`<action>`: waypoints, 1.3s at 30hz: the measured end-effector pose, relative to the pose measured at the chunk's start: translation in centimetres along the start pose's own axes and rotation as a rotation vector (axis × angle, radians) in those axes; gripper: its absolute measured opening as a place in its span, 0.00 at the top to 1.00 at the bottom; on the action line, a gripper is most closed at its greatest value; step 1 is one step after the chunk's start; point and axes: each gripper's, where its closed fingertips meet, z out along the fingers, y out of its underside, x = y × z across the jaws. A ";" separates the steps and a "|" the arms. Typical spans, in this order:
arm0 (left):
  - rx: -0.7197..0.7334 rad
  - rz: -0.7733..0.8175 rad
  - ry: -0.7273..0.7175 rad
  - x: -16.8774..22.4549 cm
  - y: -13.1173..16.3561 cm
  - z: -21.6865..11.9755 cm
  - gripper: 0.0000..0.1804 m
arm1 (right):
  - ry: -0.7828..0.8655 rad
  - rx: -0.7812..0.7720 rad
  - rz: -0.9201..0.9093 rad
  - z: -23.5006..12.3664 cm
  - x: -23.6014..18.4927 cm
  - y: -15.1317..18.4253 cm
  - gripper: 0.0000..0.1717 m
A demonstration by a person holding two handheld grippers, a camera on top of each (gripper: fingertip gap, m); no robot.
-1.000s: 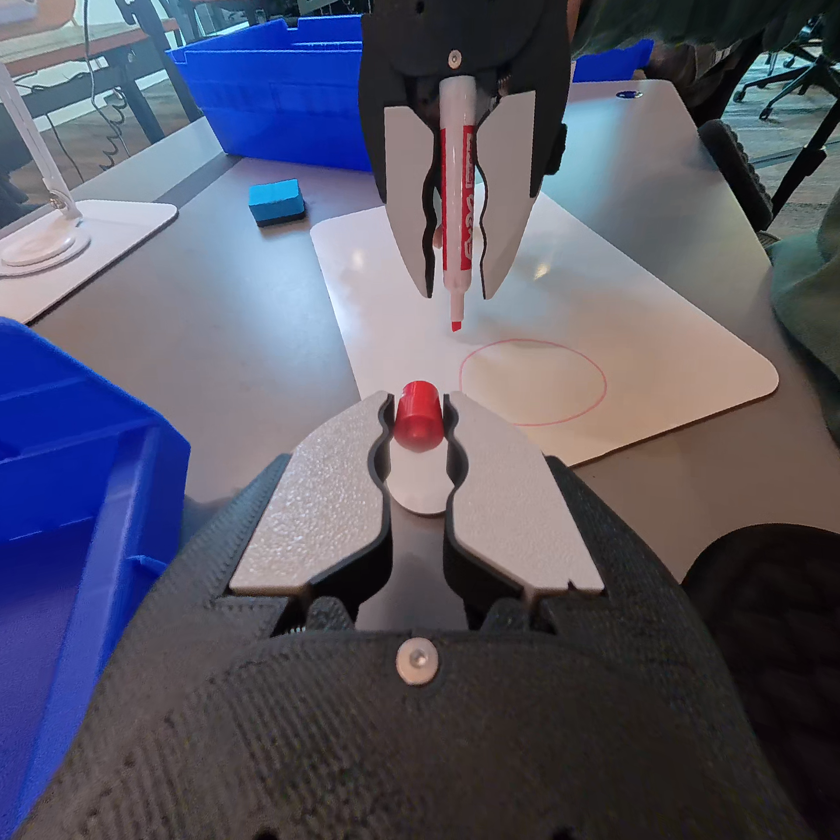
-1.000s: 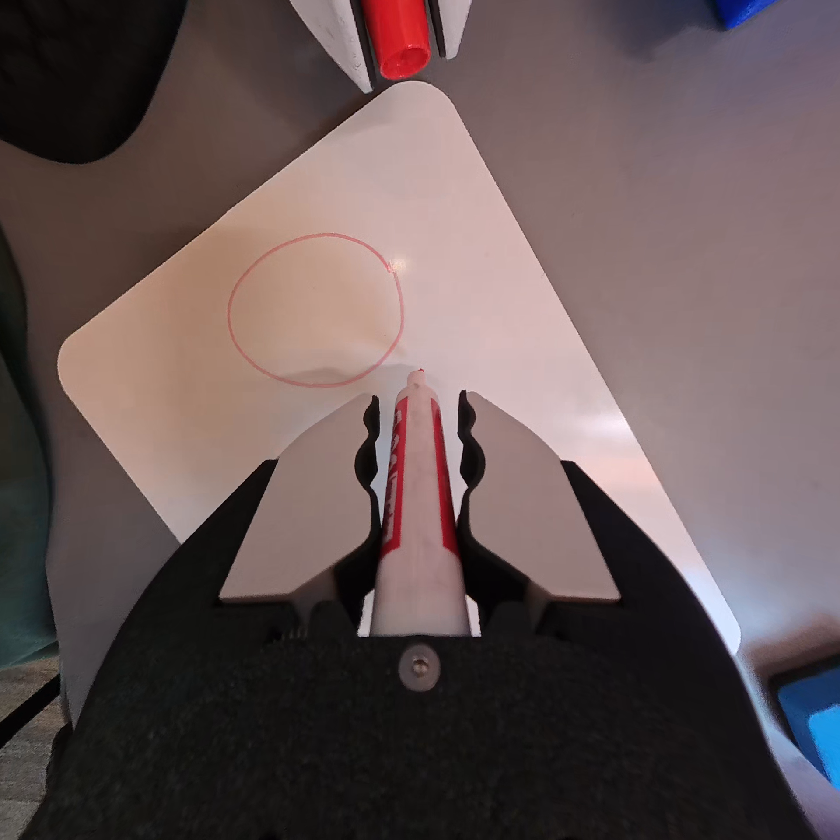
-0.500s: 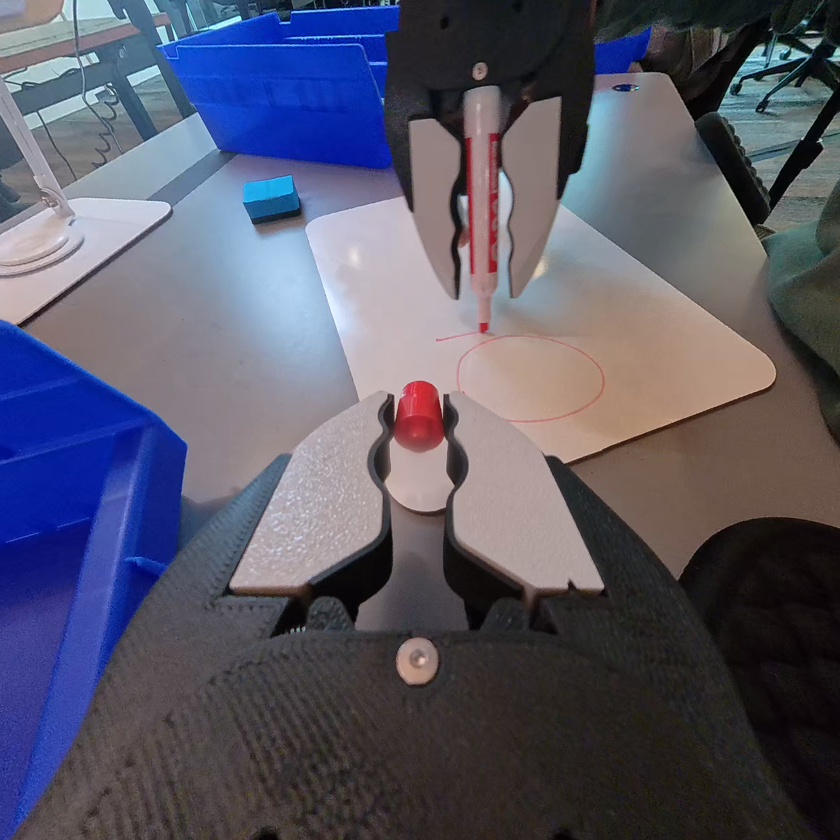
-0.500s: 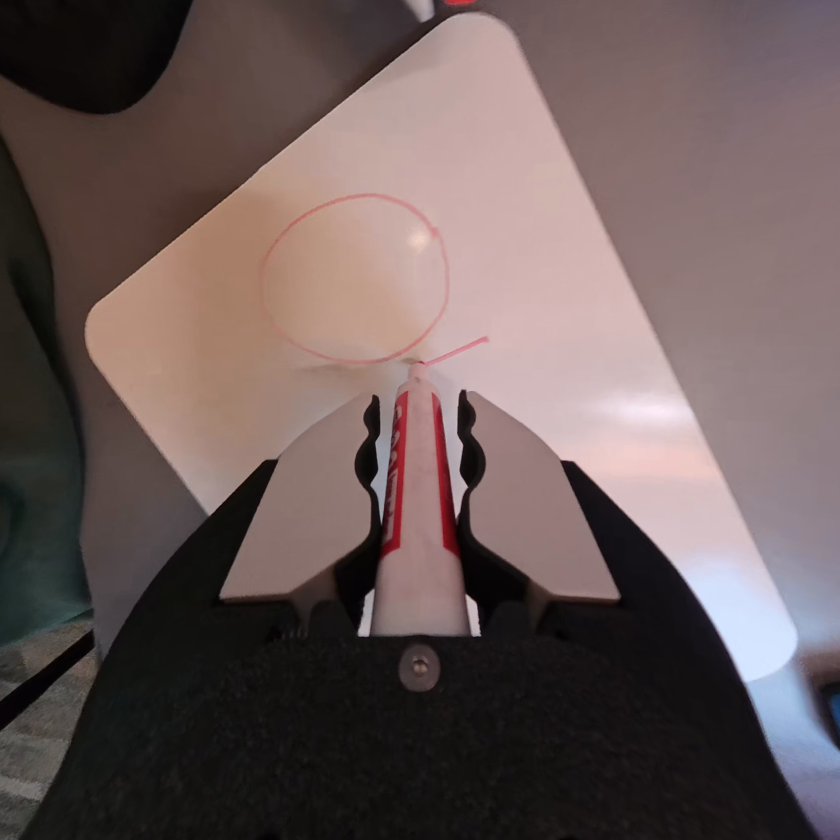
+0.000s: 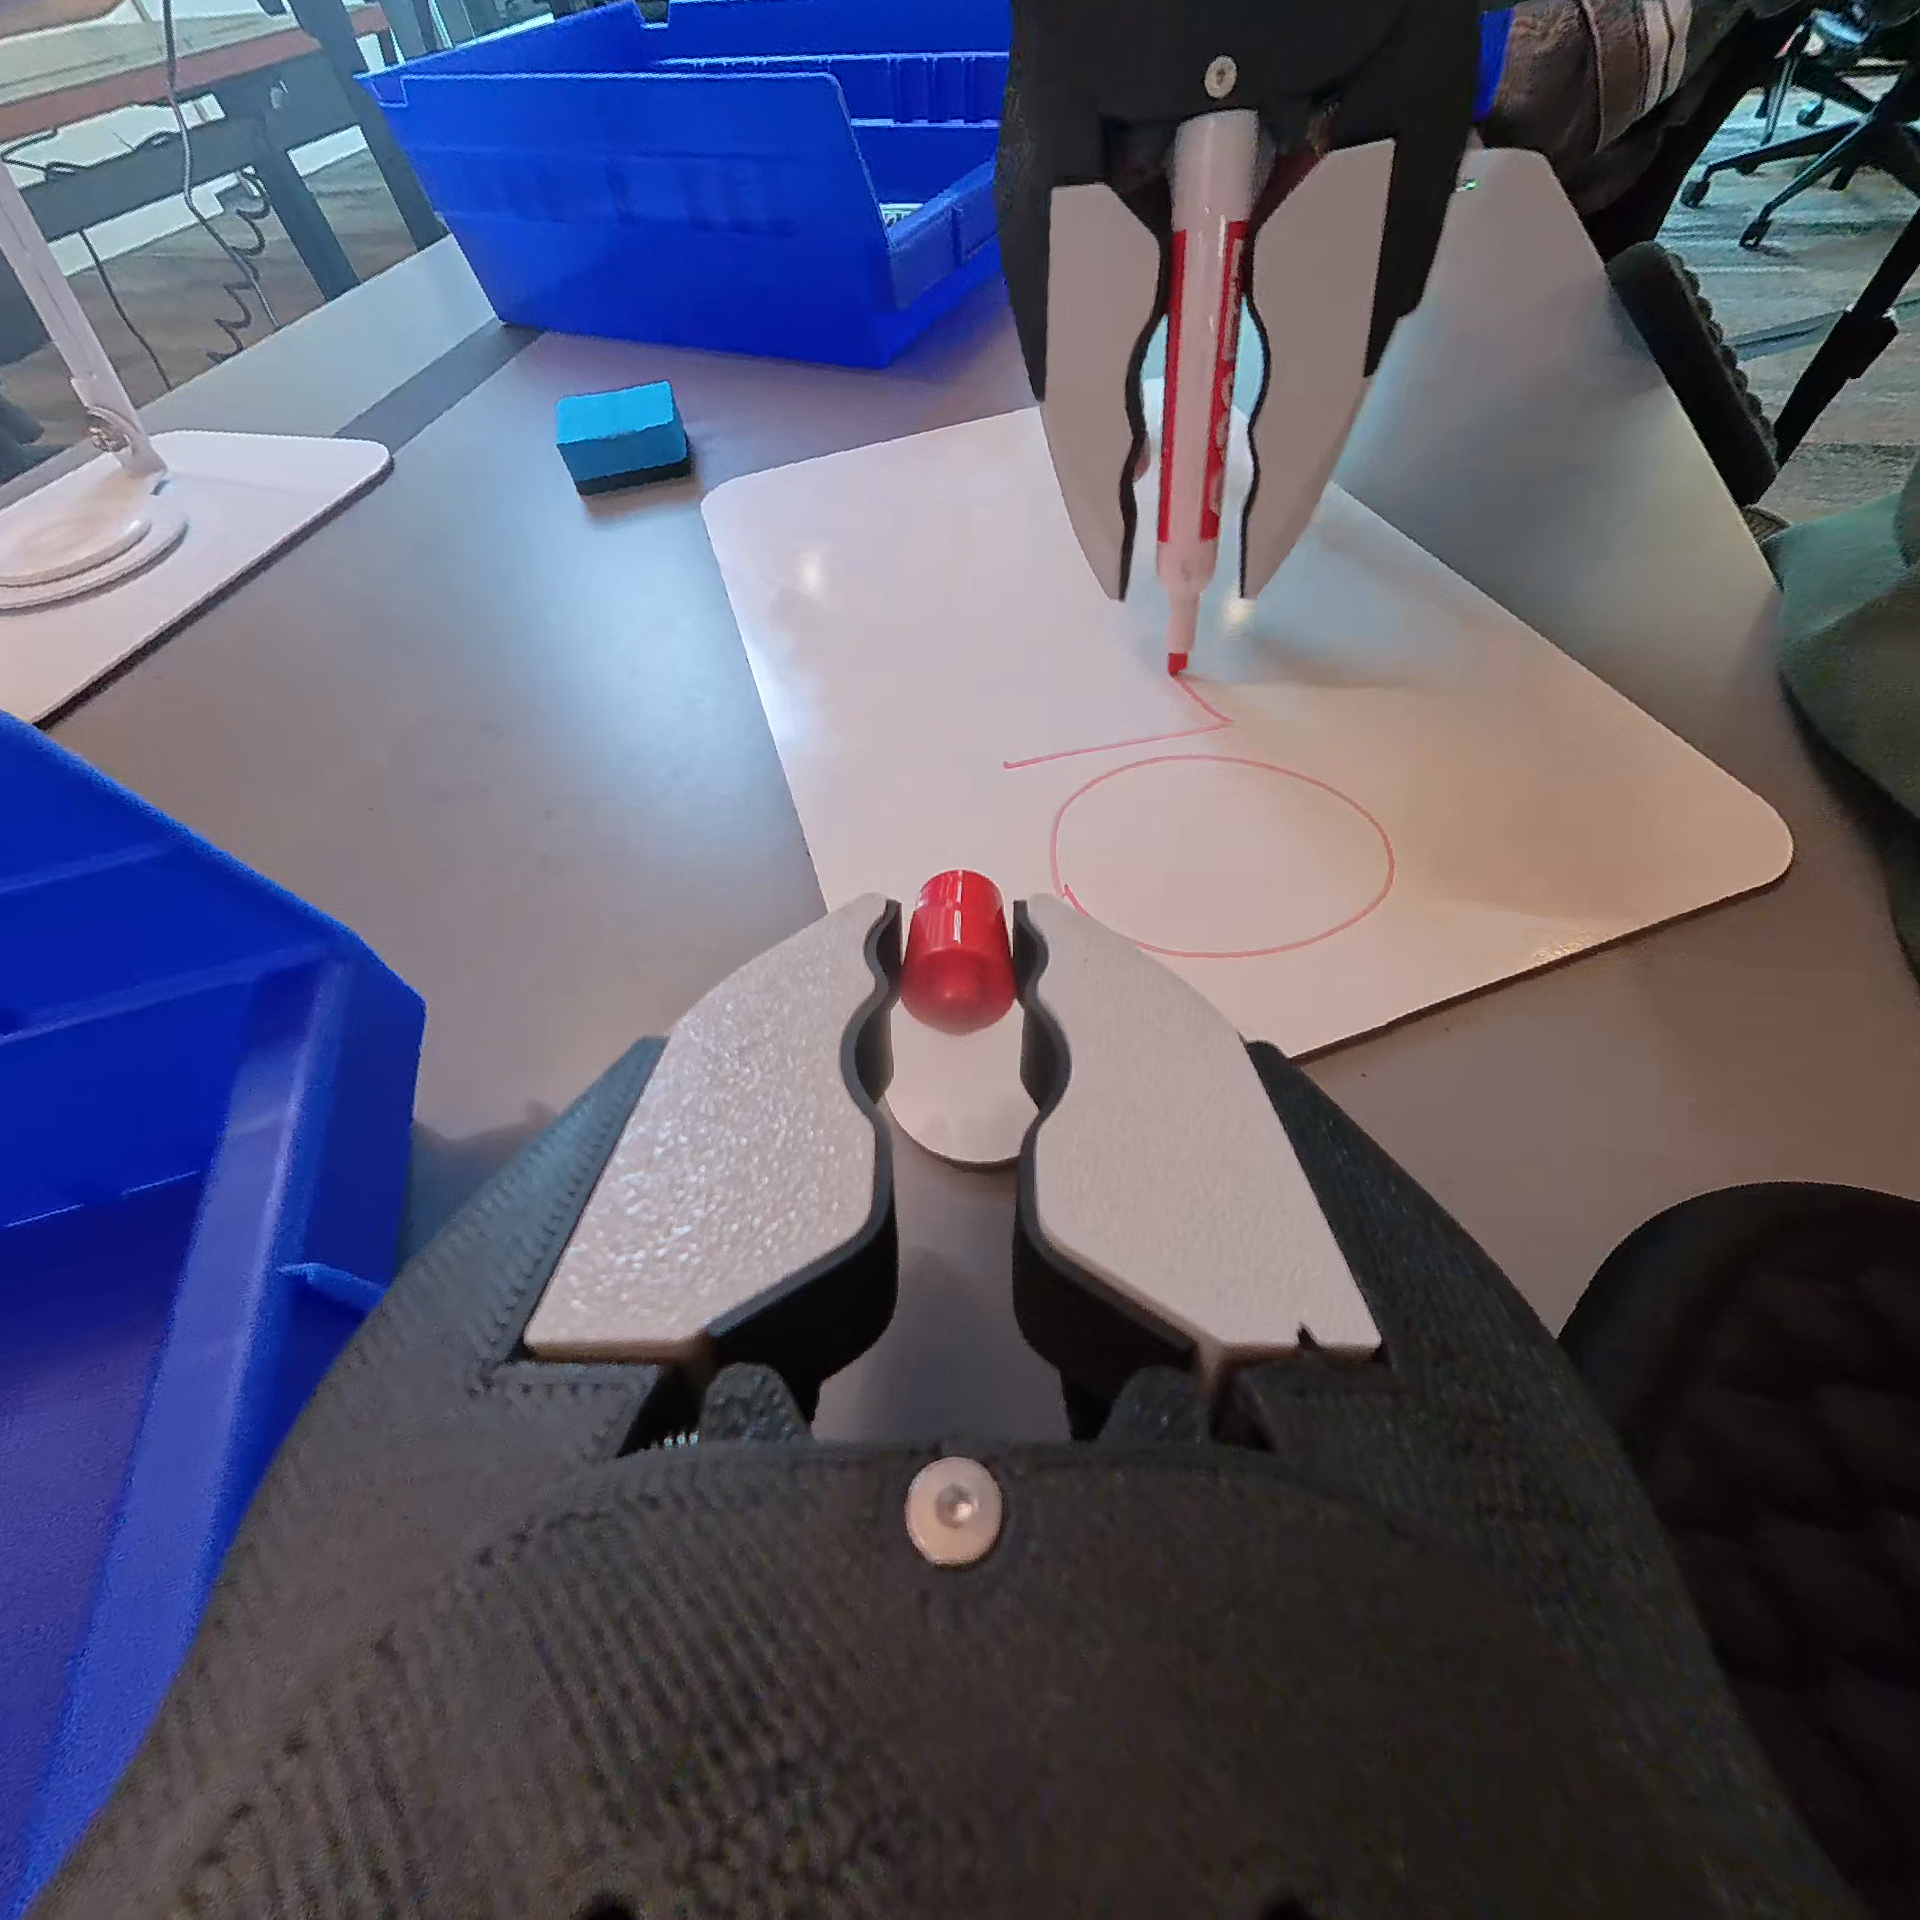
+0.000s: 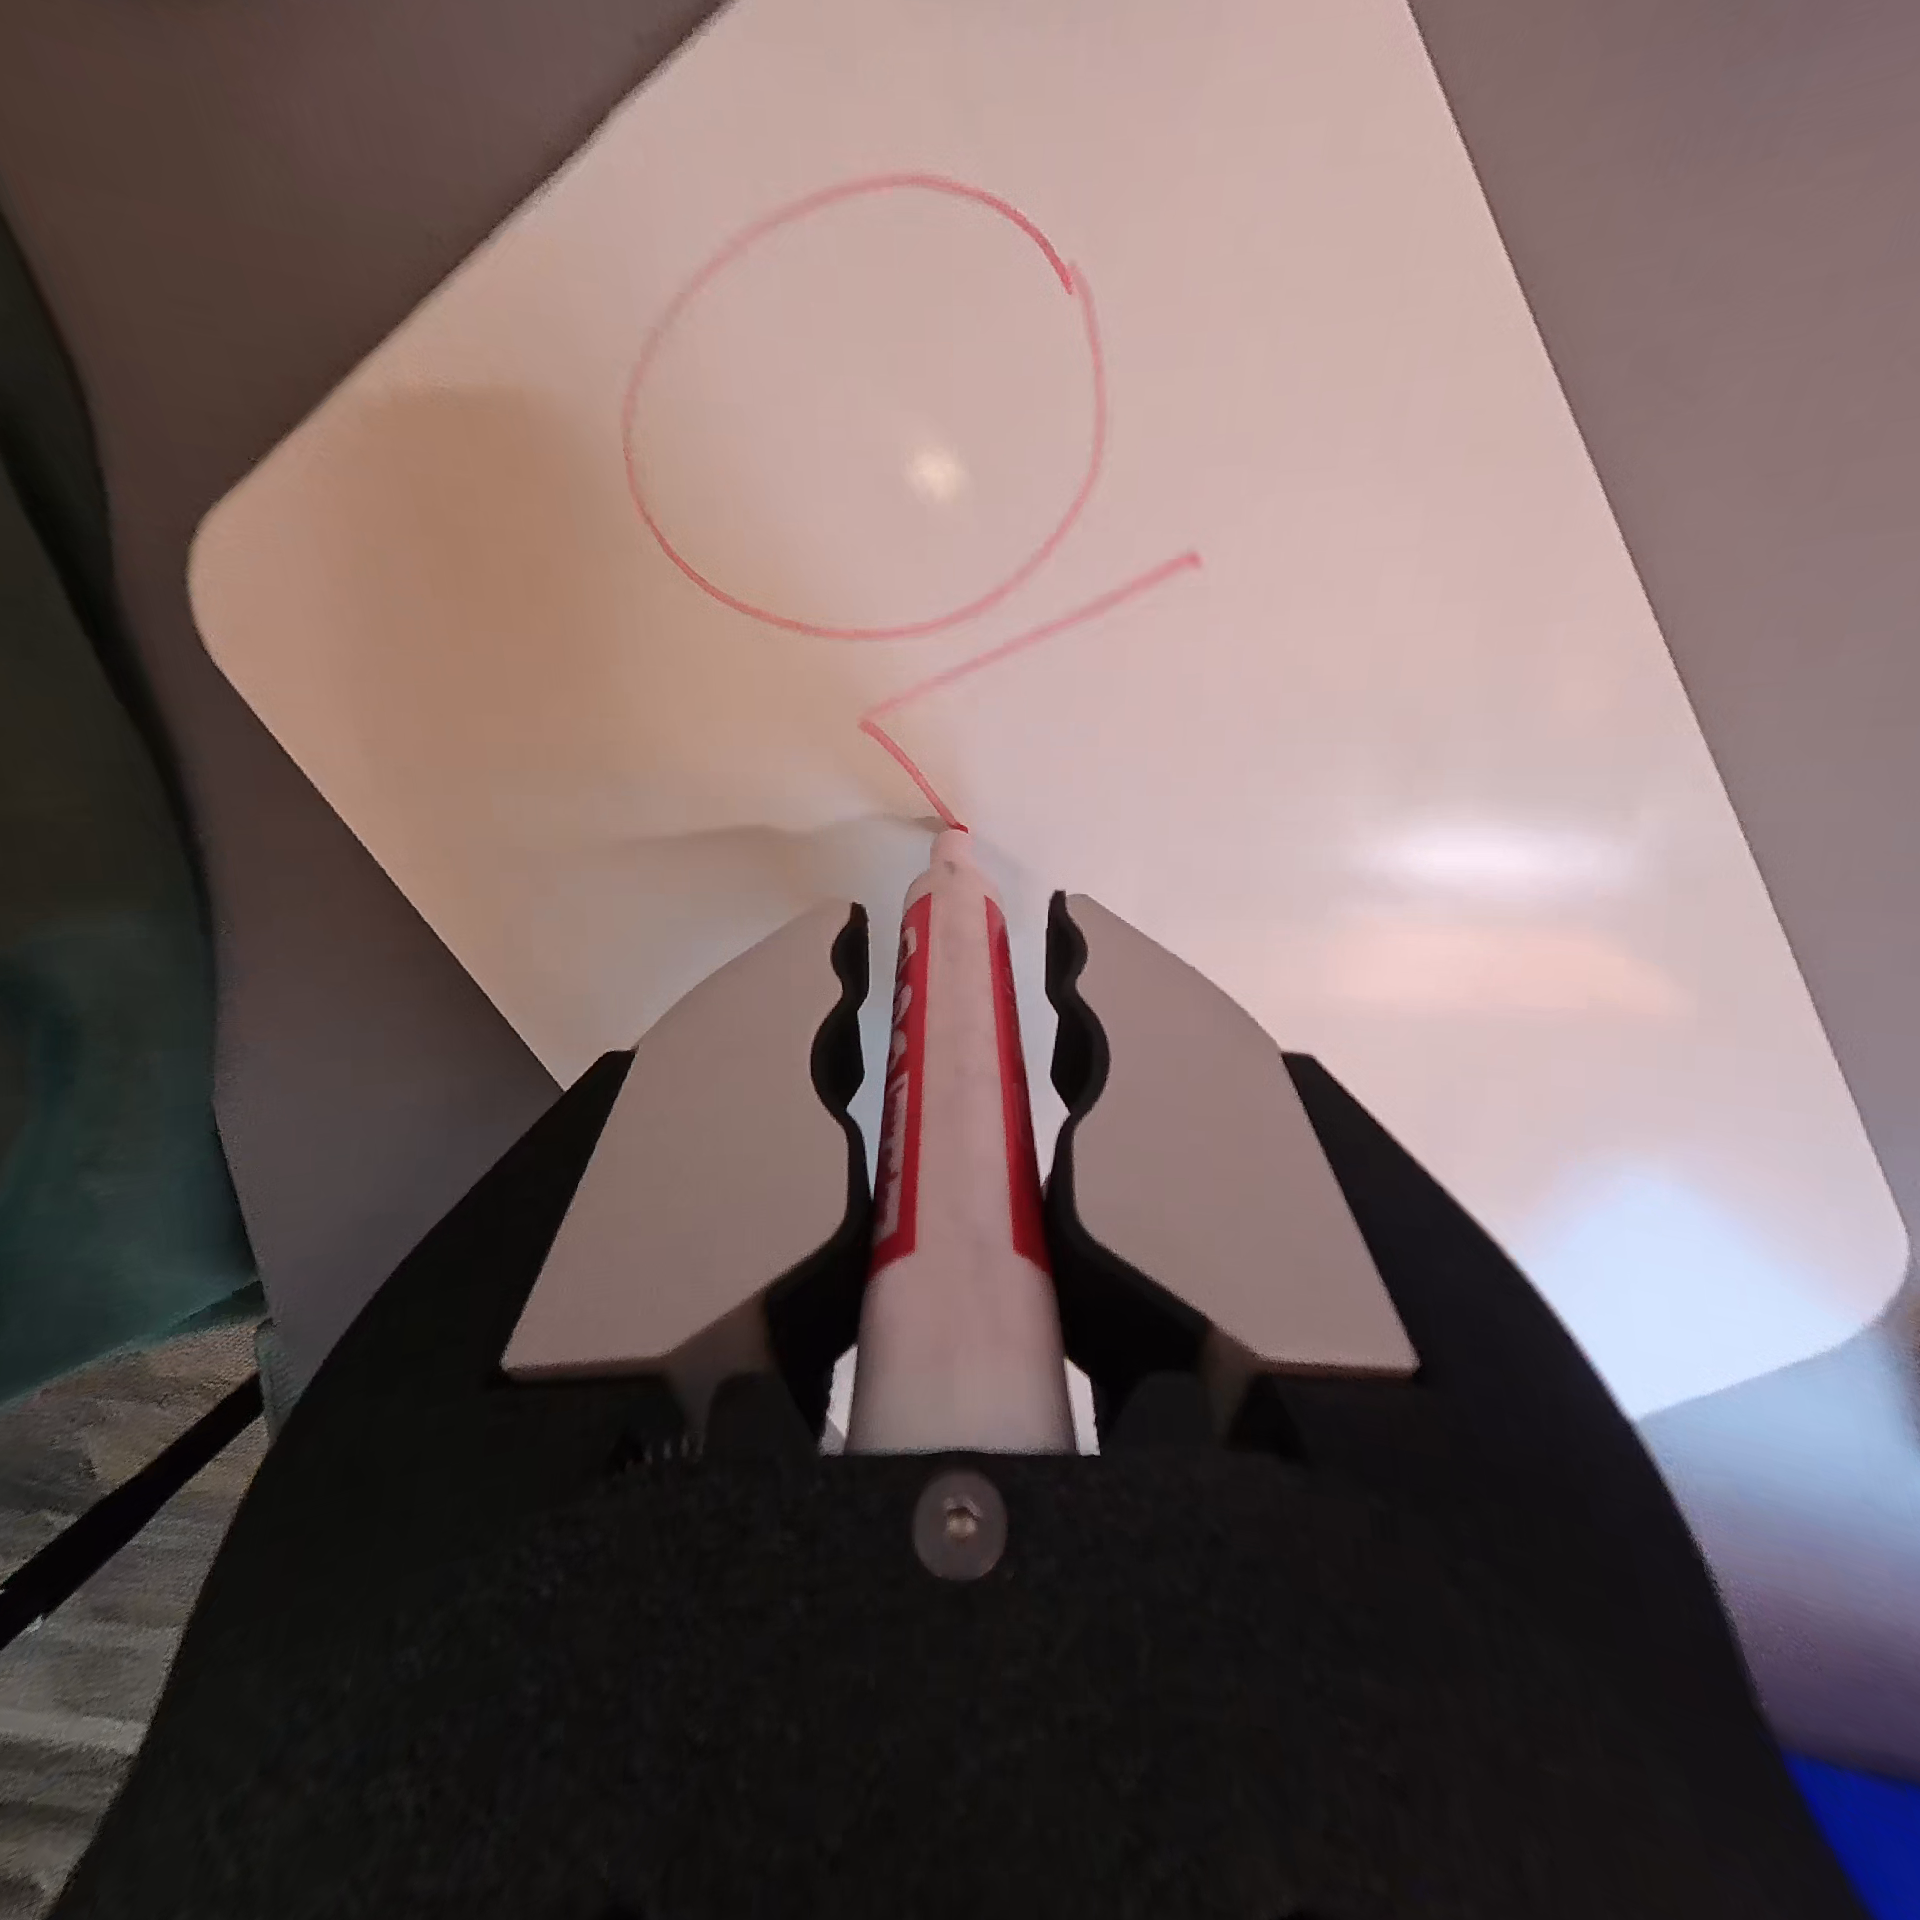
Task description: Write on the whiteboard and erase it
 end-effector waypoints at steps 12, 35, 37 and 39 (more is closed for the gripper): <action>-0.002 -0.002 0.000 0.0 0.1 0.0 0.89 | 0.084 -0.023 0.049 -0.8 3.9 1.4 0.80; 0.000 0.006 0.012 0.3 -0.1 0.0 0.89 | 0.081 0.085 -0.002 -0.5 5.4 -3.6 0.80; 0.000 0.004 0.014 0.3 -0.1 0.0 0.89 | 0.099 0.081 0.041 -1.2 6.0 -1.9 0.80; -0.002 0.003 0.014 0.3 0.0 0.0 0.89 | 0.101 0.077 0.076 -1.5 6.0 -0.4 0.80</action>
